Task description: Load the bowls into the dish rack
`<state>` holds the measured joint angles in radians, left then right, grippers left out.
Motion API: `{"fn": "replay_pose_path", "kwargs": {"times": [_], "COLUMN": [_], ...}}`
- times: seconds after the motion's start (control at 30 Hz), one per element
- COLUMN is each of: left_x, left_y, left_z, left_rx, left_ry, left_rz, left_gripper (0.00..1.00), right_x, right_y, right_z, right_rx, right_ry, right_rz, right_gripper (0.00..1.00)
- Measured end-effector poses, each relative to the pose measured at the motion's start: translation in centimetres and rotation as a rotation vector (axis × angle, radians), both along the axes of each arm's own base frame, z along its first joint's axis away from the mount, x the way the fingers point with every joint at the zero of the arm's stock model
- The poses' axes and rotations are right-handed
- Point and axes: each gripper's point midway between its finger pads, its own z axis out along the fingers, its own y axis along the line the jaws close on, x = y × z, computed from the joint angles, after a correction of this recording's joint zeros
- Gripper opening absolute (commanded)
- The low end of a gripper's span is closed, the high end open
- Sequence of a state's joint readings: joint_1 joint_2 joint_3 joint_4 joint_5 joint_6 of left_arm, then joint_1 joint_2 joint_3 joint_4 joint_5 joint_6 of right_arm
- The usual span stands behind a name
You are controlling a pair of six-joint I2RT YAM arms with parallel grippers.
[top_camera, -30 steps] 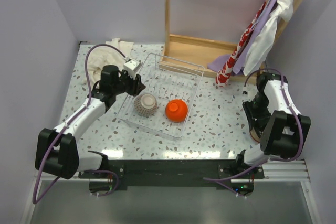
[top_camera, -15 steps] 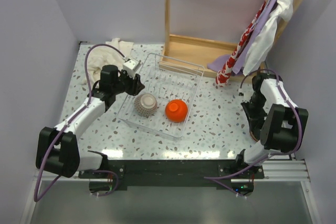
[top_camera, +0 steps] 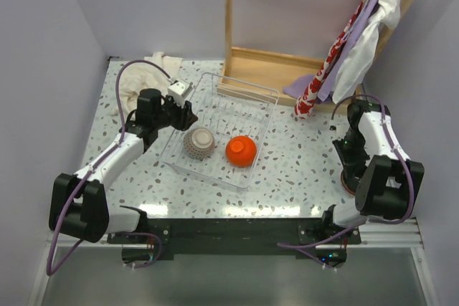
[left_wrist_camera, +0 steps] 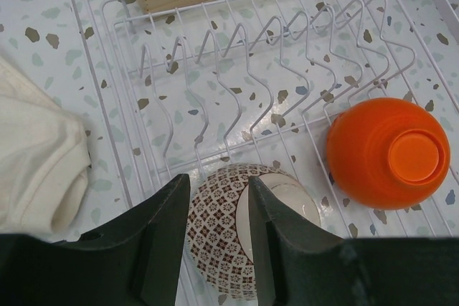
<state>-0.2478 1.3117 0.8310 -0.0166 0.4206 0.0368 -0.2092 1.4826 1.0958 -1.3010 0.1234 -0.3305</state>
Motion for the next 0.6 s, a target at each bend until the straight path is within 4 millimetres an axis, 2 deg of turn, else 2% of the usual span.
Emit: {"fn": "replay_pose_path", "kwargs": {"times": [0.2,0.6], "left_x": [-0.2,-0.4], "left_y": [0.0,0.5], "left_z": [0.1,0.1], "left_rx": [-0.002,-0.003], "left_ry": [-0.004,-0.006], "left_rz": [-0.002,0.01], "left_gripper": [0.43,0.44], "right_x": [-0.4,-0.2], "right_y": [0.9,1.0], "right_z": [-0.3,-1.5], "right_rx": [0.04,0.04], "right_ry": [-0.004,0.043], "right_rz": [-0.013,0.005], "right_gripper": [0.47,0.43]}}
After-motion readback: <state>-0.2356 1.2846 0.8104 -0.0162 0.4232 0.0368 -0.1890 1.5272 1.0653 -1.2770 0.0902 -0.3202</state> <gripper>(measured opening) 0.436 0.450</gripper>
